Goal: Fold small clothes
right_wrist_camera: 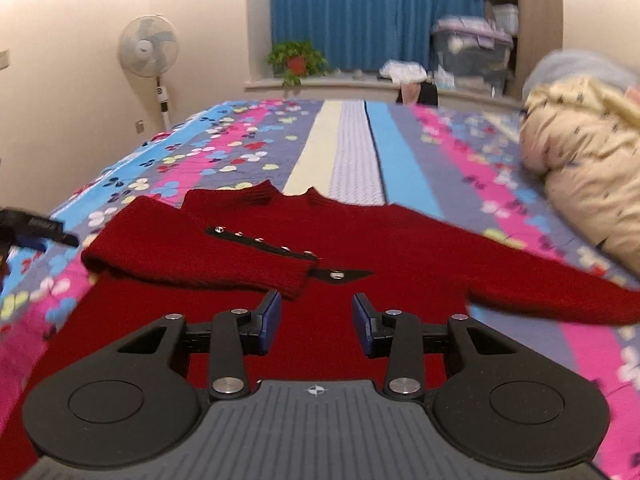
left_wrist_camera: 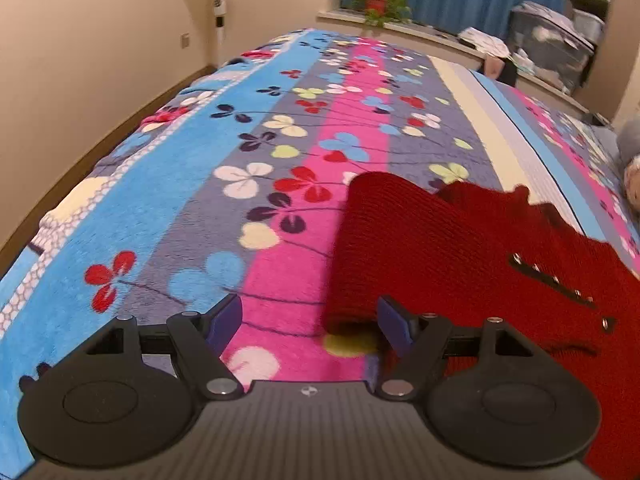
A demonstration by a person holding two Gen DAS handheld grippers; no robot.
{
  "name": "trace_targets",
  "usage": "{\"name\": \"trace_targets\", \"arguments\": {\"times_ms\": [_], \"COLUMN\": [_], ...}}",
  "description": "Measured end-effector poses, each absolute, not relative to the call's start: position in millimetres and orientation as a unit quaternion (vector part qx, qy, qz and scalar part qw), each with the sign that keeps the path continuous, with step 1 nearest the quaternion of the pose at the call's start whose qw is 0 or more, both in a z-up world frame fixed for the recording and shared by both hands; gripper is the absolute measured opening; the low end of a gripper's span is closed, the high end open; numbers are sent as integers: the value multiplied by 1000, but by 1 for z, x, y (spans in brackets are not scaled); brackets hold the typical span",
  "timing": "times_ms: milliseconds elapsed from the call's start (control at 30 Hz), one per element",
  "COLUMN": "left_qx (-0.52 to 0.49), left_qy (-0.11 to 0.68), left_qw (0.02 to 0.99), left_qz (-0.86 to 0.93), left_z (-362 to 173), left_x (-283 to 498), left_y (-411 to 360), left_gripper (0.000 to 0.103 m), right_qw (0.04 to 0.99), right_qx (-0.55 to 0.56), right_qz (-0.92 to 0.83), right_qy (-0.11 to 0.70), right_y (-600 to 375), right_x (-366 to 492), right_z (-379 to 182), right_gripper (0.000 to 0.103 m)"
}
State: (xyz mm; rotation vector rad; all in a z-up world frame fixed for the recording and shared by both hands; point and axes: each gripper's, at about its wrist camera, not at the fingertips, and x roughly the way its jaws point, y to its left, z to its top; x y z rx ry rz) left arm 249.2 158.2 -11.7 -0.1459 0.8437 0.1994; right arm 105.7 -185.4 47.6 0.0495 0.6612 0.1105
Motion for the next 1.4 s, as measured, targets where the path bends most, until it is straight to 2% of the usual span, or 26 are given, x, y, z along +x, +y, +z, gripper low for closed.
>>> {"name": "trace_targets", "arguments": {"times_ms": [233,400,433,467,500,567,700,800,867,967,1067,1133,1200,1300,1333,1400], "left_qx": [-118,-145,-151,-155,-159,-169,-174,-175,-173,-168,-161,-157,-154,-143,-138,-130], "left_qy": [412,415,413,412,412,411,406,405,406,409,411,411,413,418,420,421], "left_qw": [896,889,889,889,888,887,888,888,888,888,889,890,889,890,890,892], "left_qz": [117,125,126,127,127,129,132,131,131,125,121,121,121,114,109,104], "left_z": [-9,-8,-6,-5,-4,-2,2,4,3,2,2,1,-1,-3,-4,-5], "left_x": [253,254,254,255,255,256,254,254,255,255,255,256,257,258,259,259], "left_y": [185,199,202,203,205,209,213,213,211,206,201,200,198,191,189,186], "left_gripper": [80,80,80,80,80,80,80,80,80,80,80,80,80,80,80,80], "right_qw": [912,894,893,894,897,905,938,959,959,937,902,900,913,929,923,881], "right_qx": [108,137,134,131,123,75,79,106,97,100,116,113,108,109,104,93], "right_qz": [8,-42,-47,-46,-38,-40,-24,-56,-104,-182,-207,-229,-206,-127,-113,-114], "right_qy": [396,424,427,426,423,417,335,258,244,282,359,354,334,330,353,449], "right_y": [-154,-146,-143,-142,-138,-126,-135,-162,-183,-223,-253,-256,-247,-231,-229,-229], "right_x": [195,243,249,253,256,260,258,248,247,259,269,259,247,242,246,261], "right_z": [-5,-38,-41,-44,-45,-42,0,41,51,35,8,4,2,-9,-18,-46], "right_gripper": [62,60,57,37,24,5,0,0,0,1,5,7,21,28,28,30]}}
